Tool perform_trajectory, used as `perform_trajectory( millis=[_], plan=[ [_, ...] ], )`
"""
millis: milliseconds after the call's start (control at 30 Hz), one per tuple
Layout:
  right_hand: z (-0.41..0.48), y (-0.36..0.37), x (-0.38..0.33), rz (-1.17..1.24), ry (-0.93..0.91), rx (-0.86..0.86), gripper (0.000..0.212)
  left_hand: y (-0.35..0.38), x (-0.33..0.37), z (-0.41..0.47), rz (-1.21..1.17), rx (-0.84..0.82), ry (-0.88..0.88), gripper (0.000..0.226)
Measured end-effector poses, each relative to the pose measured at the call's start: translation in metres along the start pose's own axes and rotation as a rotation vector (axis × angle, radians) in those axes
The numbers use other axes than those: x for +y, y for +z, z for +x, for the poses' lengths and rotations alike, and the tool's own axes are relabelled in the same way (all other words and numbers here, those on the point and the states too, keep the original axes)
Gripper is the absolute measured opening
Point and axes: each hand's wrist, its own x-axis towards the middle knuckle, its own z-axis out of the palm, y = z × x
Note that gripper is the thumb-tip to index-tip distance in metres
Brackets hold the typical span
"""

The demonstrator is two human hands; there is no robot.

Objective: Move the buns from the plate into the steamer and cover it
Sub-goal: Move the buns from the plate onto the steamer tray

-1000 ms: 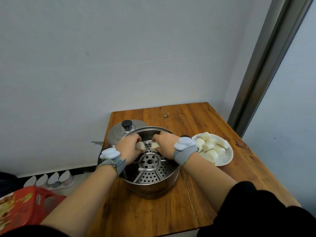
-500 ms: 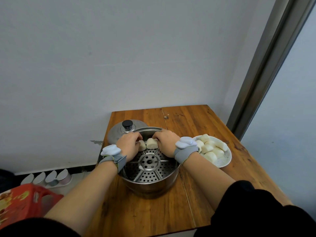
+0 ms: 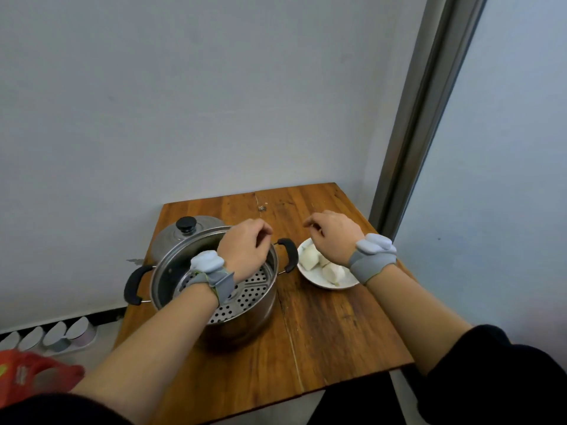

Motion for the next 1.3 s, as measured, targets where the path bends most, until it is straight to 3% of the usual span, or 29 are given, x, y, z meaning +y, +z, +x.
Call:
perform_trajectory(
  millis=[167, 200, 300, 400, 600, 733, 867, 1067, 1200, 1300],
  plan=[
    [-0.009, -0.002, 0.021, -0.033, 0.07, -0.027, 0.028, 0.012, 0.036, -0.002, -0.01, 0.091, 0.024, 0.012],
    [-0.02, 0.006, 0.086, -0.048, 0.157, -0.087, 0.029, 0.072, 0.071, 0.012, -0.053, 0.005, 0.024, 0.012],
    [-0.031, 0.018, 0.117, -0.05, 0.196, -0.145, 0.031, 0.094, 0.095, 0.006, -0.099, -0.076, 0.027, 0.015],
    [-0.028, 0.016, 0.119, -0.04, 0.211, -0.124, 0.034, 0.101, 0.097, 0.006, -0.1, -0.064, 0.054, 0.015],
    [-0.035, 0.037, 0.138, 0.003, 0.251, -0.153, 0.046, 0.137, 0.089, 0.006, -0.027, -0.322, -0.079, 0.03],
    [-0.033, 0.045, 0.142, -0.005, 0.211, -0.195, 0.054, 0.153, 0.083, 0.002, 0.075, -0.379, -0.076, 0.043],
    [-0.029, 0.051, 0.143, 0.023, 0.211, -0.173, 0.046, 0.163, 0.075, 0.004, 0.16, -0.45, -0.037, 0.043],
    [-0.029, 0.051, 0.141, 0.009, 0.23, -0.13, 0.031, 0.167, 0.074, 0.01, 0.086, -0.446, -0.117, 0.038],
    [-0.031, 0.048, 0.139, 0.057, 0.259, -0.077, 0.045, 0.167, 0.072, 0.013, 0.057, -0.415, -0.121, 0.024],
    [-0.035, 0.04, 0.137, 0.114, 0.248, -0.058, 0.053, 0.163, 0.073, 0.012, 0.028, -0.404, -0.115, 0.029]
  ],
)
